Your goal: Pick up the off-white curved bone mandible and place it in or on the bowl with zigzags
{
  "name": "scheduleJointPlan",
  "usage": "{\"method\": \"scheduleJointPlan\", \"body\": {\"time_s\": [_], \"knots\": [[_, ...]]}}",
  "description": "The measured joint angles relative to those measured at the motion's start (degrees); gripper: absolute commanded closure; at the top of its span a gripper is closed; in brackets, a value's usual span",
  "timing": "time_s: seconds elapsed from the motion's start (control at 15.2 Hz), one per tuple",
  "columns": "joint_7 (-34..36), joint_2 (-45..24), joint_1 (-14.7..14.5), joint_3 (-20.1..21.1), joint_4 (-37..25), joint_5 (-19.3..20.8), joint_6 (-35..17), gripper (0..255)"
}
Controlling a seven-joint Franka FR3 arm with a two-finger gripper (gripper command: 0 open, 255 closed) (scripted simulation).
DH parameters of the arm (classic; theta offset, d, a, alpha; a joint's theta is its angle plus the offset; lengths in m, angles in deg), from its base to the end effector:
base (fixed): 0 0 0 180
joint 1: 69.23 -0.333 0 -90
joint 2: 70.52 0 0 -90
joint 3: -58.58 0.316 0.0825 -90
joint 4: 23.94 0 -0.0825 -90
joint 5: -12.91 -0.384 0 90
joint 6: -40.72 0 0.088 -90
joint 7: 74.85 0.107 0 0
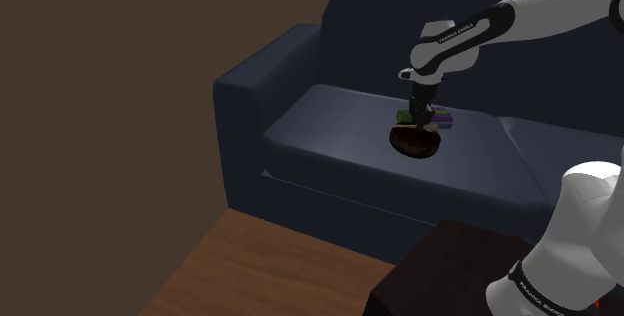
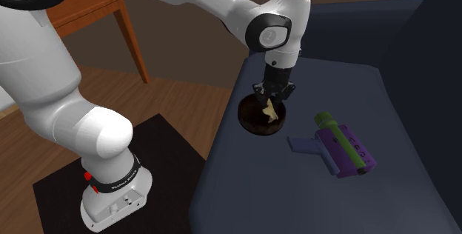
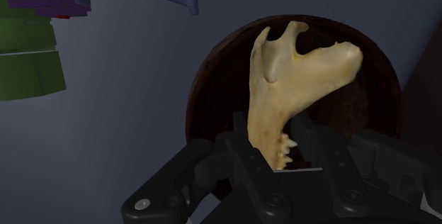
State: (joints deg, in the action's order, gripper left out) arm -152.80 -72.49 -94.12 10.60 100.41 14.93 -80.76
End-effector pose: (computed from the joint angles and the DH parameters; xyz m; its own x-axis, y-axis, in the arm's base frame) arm 0.4872 -0.2081 0.3770 0.5570 0.8277 -0.0684 0.8258 -0.5607 -0.0608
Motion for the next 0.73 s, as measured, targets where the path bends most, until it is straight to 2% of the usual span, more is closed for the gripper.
{"method": "scheduleJointPlan", "body": {"time_s": [0.13, 0.2, 0.59, 0.73], "knots": [[0.0, 0.0, 0.0, 0.0, 0.0, 0.0, 0.0, 255], [0.0, 0.0, 0.0, 0.0, 0.0, 0.0, -0.1, 0], [0.0, 0.0, 0.0, 0.0, 0.0, 0.0, -0.1, 0], [0.8, 1.3, -0.2, 0.1, -1.3, 1.0, 2.2, 0]]}}
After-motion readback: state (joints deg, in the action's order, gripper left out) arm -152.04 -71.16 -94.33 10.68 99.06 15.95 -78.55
